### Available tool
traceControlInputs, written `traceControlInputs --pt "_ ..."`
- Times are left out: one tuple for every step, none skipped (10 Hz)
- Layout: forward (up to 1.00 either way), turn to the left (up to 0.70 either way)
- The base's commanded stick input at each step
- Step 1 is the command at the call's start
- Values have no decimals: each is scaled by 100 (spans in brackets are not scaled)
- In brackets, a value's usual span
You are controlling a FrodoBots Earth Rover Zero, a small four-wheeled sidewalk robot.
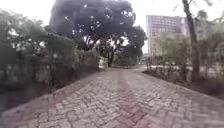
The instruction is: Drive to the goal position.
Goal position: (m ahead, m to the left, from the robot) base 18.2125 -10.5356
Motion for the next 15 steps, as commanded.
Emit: traceControlInputs --pt "85 -24" --pt "85 0" --pt "85 0" --pt "85 0" --pt "85 0" --pt "85 0" --pt "85 0" --pt "85 0" --pt "85 0" --pt "85 0" --pt "85 0" --pt "85 0" --pt "85 0" --pt "85 0" --pt "85 0"
